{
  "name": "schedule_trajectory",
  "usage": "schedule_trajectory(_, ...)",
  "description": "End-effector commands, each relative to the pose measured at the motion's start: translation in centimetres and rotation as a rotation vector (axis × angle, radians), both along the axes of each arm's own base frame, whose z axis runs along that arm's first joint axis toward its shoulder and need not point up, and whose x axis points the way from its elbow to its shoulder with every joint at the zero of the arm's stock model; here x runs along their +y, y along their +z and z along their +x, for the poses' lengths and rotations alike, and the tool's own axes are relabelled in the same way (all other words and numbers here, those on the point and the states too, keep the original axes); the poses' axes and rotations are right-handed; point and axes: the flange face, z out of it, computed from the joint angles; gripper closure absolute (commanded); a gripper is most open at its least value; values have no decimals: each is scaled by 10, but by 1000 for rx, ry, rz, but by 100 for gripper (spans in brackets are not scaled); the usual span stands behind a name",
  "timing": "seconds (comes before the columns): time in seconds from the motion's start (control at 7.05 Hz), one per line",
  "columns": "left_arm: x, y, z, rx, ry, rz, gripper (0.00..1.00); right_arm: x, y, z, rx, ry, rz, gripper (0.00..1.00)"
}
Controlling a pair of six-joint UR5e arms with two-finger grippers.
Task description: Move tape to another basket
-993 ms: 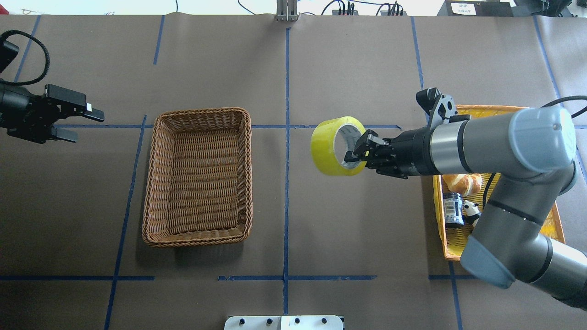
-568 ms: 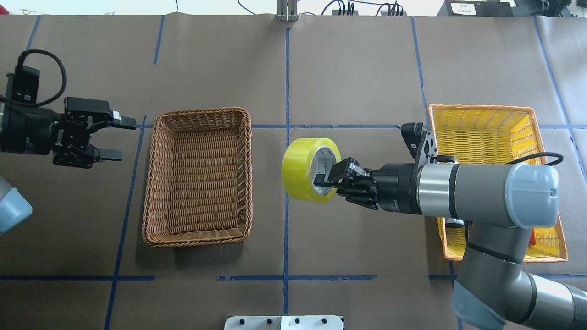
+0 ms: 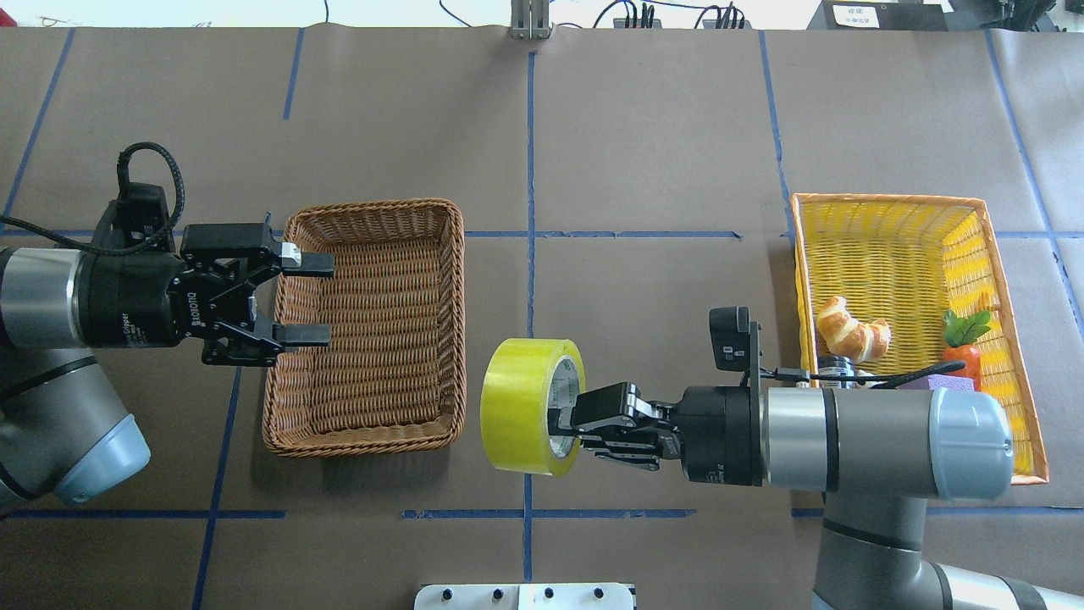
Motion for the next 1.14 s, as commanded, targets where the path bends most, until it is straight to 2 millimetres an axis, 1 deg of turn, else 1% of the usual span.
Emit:
schedule_trajectory(0.0, 24, -21, 18, 162, 11, -15, 0, 13, -26, -10, -69, -31, 18, 97)
schedule_trajectory(0.14, 41, -34, 39, 221, 32, -30, 0, 15, -32, -13, -79, -41, 12, 97)
schedule_trajectory(0.28, 50, -38, 48, 234, 48, -38, 0, 15, -31, -14, -77, -43, 11, 97)
schedule_trajectory(0.43, 54, -40, 48, 241, 61, -40, 0, 15, -32, -14, -81, -38, 12, 98)
schedule_trajectory(0.57, 57, -48, 51, 259, 88, -58, 0, 14, -28, -18, -70, -37, 10, 98)
schedule_trajectory(0.71, 60, -49, 57, 262, 105, -73, 0, 13, -28, -20, -68, -36, 8, 98)
schedule_trajectory(0.85, 68, -59, 68, 275, 131, -69, 0, 13, -24, -26, -56, -36, 7, 98)
schedule_trajectory(0.99, 70, -62, 73, 278, 138, -70, 0, 10, -29, -37, -57, -36, 8, 98)
